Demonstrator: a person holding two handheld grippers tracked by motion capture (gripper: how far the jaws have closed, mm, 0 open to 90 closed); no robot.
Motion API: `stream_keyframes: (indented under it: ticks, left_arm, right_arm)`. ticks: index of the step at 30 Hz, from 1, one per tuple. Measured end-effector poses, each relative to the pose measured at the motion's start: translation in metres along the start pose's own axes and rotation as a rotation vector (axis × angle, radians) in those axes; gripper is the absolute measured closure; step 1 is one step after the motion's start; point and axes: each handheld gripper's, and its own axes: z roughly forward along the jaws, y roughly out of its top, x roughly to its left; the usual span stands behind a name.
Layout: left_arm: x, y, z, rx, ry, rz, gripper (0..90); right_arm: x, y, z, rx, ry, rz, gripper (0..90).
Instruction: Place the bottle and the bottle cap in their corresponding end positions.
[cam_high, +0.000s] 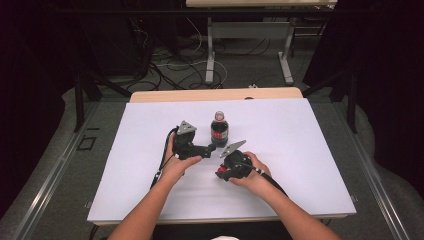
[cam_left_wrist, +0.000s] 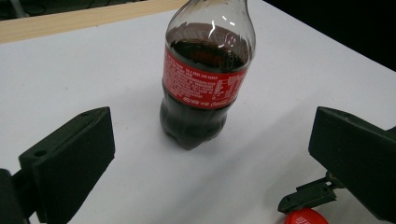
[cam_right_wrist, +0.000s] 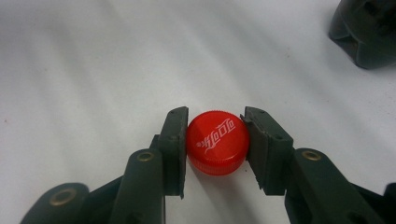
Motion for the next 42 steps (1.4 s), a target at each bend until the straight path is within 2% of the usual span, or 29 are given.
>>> stream_keyframes:
  ticks: [4, 11, 12, 14, 17, 19, 22, 25, 27, 31, 34, 36, 40, 42]
  left_arm:
    - [0.002, -0.001, -0.002, 0.0, 0.005, -0.005, 0.7]
    - [0.004, -0.001, -0.003, -0.007, 0.004, -0.018, 0.7]
    - [0.004, -0.001, -0.004, -0.002, 0.003, -0.017, 0.7]
    - [0.004, -0.002, -0.005, -0.003, 0.003, -0.017, 0.7]
    - [0.006, -0.002, -0.007, -0.006, 0.01, -0.014, 0.6]
    - [0.007, -0.002, -0.009, 0.002, 0.009, -0.014, 0.7]
    - [0.008, -0.003, -0.013, 0.002, 0.012, -0.017, 0.7]
    - [0.01, -0.006, -0.018, -0.01, 0.019, -0.034, 0.7]
    - [0.013, -0.008, -0.023, -0.004, 0.024, -0.041, 0.6]
    - [0.02, -0.013, -0.034, 0.002, 0.045, -0.042, 0.7]
    - [0.025, -0.018, -0.042, 0.004, 0.061, -0.056, 0.6]
    - [0.029, -0.021, -0.047, 0.019, 0.077, -0.043, 0.6]
    - [0.038, -0.029, -0.054, 0.02, 0.101, -0.069, 0.6]
    - [0.042, -0.033, -0.059, 0.034, 0.116, -0.066, 0.6]
  right_arm:
    - [-0.001, 0.0, 0.001, 0.011, -0.002, 0.003, 60.6]
    - [-0.001, 0.0, 0.001, -0.007, -0.01, 0.018, 46.2]
    - [-0.002, 0.0, -0.001, -0.008, 0.001, 0.007, 44.4]
    - [-0.001, 0.0, -0.004, -0.014, -0.013, 0.026, 41.6]
    - [-0.002, 0.002, -0.01, -0.028, -0.029, 0.029, 38.4]
    - [-0.004, 0.003, -0.015, -0.044, -0.023, 0.025, 36.9]
    - [-0.008, 0.004, -0.024, -0.085, -0.047, 0.022, 34.8]
    - [-0.015, 0.002, -0.037, -0.102, -0.081, 0.079, 31.1]
    - [-0.022, -0.003, -0.045, -0.139, -0.108, 0.099, 28.7]
    - [-0.04, -0.015, -0.065, -0.196, -0.197, 0.162, 17.2]
    - [-0.052, -0.027, -0.08, -0.234, -0.248, 0.207, 15.5]
    - [-0.058, -0.035, -0.09, -0.25, -0.278, 0.256, 14.6]
    - [-0.073, -0.053, -0.105, -0.285, -0.339, 0.326, 11.0]
    - [-0.081, -0.062, -0.111, -0.297, -0.377, 0.361, 9.0]
